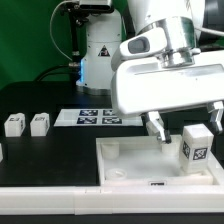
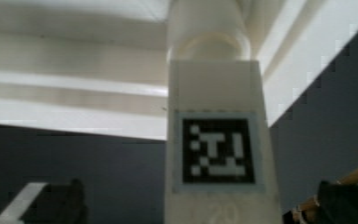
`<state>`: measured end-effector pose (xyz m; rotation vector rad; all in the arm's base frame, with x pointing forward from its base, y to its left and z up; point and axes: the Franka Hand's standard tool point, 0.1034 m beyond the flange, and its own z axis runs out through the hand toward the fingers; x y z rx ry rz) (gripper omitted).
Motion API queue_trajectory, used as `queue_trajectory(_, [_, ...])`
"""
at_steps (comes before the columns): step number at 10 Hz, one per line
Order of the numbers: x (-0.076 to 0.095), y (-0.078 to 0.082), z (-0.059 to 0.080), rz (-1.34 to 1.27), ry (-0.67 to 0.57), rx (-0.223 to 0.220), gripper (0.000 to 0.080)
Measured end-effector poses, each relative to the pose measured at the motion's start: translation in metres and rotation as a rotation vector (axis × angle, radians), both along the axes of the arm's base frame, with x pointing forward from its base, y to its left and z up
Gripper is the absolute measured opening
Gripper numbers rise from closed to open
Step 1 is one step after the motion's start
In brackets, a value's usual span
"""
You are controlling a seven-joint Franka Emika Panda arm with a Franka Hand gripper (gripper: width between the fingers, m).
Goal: Assemble one leg
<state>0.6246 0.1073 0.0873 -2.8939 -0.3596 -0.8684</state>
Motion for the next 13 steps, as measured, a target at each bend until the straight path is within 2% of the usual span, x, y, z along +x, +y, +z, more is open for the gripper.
queue_trajectory(4, [0.001,-0.002,-0.002,0.005,0.038,0.001,0.0649])
queue_trajectory(5, [-0.001,0.002,-0.006,0.016,0.114,0.007,0.0649])
queue_trajectory(7, [0.004,0.011,0.001,0.035,0.321,0.023,0.0649])
queue_trajectory(9, [-0.001,0.013,0.002,0.068,0.535,0.021,0.0649])
queue_trajectory(10, [0.003,0.014,0.004,0.085,0.601,0.024,0.0649])
queue_trajectory(13, [0.007,0.015,0.003,0.073,0.593,0.029,0.0649])
